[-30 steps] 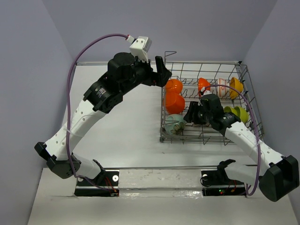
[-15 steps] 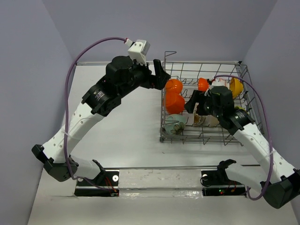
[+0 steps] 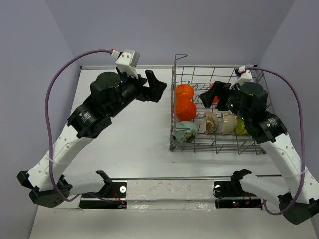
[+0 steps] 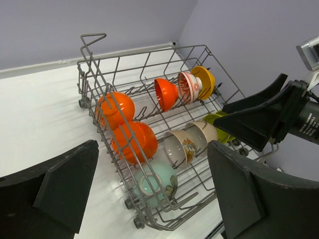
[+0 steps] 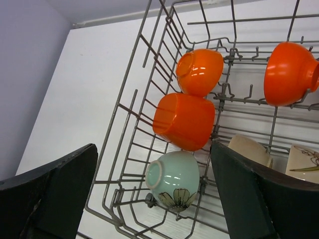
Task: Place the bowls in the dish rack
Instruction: Reset both arms
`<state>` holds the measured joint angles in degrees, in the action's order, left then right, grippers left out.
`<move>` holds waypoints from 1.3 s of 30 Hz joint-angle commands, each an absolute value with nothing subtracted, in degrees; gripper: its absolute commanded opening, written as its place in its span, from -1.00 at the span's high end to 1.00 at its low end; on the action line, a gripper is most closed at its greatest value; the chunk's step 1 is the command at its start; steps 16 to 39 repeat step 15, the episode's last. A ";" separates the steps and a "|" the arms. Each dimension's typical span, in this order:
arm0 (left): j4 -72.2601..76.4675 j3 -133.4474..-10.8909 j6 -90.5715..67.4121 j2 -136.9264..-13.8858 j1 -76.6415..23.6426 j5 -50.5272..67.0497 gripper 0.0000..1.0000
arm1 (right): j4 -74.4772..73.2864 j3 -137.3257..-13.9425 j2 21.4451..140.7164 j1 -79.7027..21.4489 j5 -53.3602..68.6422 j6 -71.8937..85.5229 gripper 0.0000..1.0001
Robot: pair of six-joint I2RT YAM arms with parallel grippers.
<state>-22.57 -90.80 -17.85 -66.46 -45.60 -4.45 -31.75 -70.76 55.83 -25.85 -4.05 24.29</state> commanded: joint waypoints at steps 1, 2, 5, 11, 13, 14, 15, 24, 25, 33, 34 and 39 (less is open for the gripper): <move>-21.79 -89.83 -16.70 -64.51 -45.35 -7.64 -0.98 | -30.06 -74.35 55.81 -25.40 -4.75 23.03 -1.00; -21.80 -89.39 -16.79 -63.82 -45.26 -7.91 -0.98 | -30.15 -75.31 56.16 -25.40 -3.88 23.03 -1.00; -21.71 -87.81 -16.87 -62.76 -45.26 -8.87 -0.98 | -30.15 -77.07 56.86 -25.40 -2.99 22.85 -1.00; -22.06 -87.63 -17.05 -61.79 -45.26 -9.84 -0.98 | -30.23 -78.40 56.51 -25.40 -2.29 22.15 -1.00; -22.15 -87.98 -16.96 -61.79 -45.26 -10.19 -0.98 | -30.23 -78.57 56.34 -25.40 -1.76 21.45 -1.00; -22.15 -88.33 -16.96 -62.05 -45.26 -10.37 -0.98 | -30.50 -78.66 56.42 -25.40 -1.67 21.10 -1.00; -22.15 -88.59 -16.70 -62.14 -45.26 -10.89 -0.98 | -30.59 -78.84 56.43 -25.40 -2.02 20.92 -1.00; -22.15 -88.59 -16.70 -62.14 -45.26 -10.89 -0.98 | -30.59 -78.84 56.43 -25.40 -2.02 20.92 -1.00; -22.15 -88.59 -16.70 -62.14 -45.26 -10.89 -0.98 | -30.59 -78.84 56.43 -25.40 -2.02 20.92 -1.00; -22.15 -88.59 -16.70 -62.14 -45.26 -10.89 -0.98 | -30.59 -78.84 56.43 -25.40 -2.02 20.92 -1.00; -22.15 -88.59 -16.70 -62.14 -45.26 -10.89 -0.98 | -30.59 -78.84 56.43 -25.40 -2.02 20.92 -1.00; -22.15 -88.59 -16.70 -62.14 -45.26 -10.89 -0.98 | -30.59 -78.84 56.43 -25.40 -2.02 20.92 -1.00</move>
